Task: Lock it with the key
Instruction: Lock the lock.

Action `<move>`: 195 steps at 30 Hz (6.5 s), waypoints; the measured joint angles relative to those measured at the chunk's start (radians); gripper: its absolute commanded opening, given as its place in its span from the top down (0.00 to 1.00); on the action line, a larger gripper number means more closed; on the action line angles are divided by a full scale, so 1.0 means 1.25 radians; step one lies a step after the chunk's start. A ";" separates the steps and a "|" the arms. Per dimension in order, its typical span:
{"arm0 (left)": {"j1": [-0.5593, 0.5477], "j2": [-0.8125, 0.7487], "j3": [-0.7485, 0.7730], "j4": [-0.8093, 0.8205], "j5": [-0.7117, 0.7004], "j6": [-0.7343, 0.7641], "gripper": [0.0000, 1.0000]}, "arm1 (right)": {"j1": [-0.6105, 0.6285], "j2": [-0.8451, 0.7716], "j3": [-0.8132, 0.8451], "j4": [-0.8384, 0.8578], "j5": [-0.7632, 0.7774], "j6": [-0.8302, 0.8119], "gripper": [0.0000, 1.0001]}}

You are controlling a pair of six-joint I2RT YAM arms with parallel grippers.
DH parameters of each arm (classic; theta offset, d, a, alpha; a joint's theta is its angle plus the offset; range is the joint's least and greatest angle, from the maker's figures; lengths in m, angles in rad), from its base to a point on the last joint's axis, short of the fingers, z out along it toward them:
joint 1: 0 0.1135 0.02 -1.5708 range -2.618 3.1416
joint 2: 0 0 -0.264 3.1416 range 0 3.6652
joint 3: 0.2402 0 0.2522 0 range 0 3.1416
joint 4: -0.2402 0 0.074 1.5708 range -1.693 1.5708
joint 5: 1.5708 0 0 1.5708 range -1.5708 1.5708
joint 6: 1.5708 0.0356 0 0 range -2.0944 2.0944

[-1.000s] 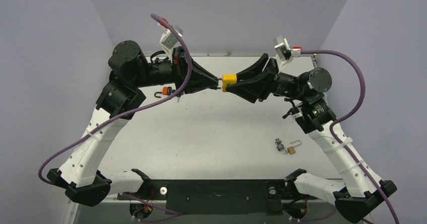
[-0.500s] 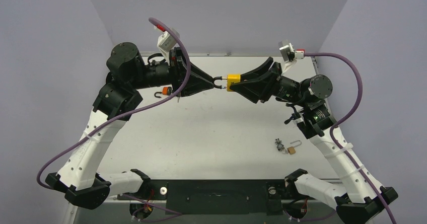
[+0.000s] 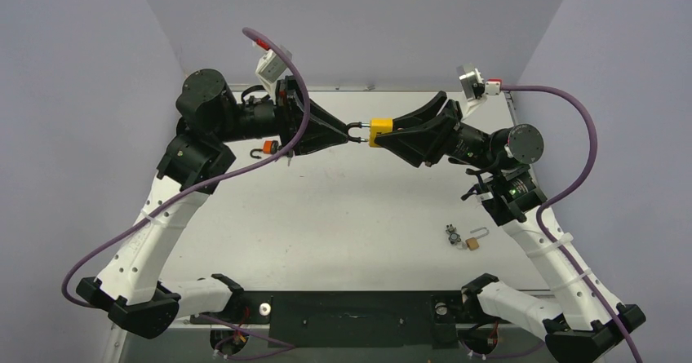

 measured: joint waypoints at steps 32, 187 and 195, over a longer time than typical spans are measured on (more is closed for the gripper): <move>0.007 0.017 -0.059 0.146 0.038 -0.111 1.00 | -0.005 0.000 -0.027 0.019 0.010 0.007 1.00; -0.157 0.042 -0.028 0.314 -0.279 -0.293 0.91 | 0.216 0.051 -0.095 0.405 0.557 -0.096 1.00; -0.114 0.037 -0.133 0.300 -0.253 -0.317 0.81 | 0.151 0.052 -0.167 0.348 0.489 0.040 1.00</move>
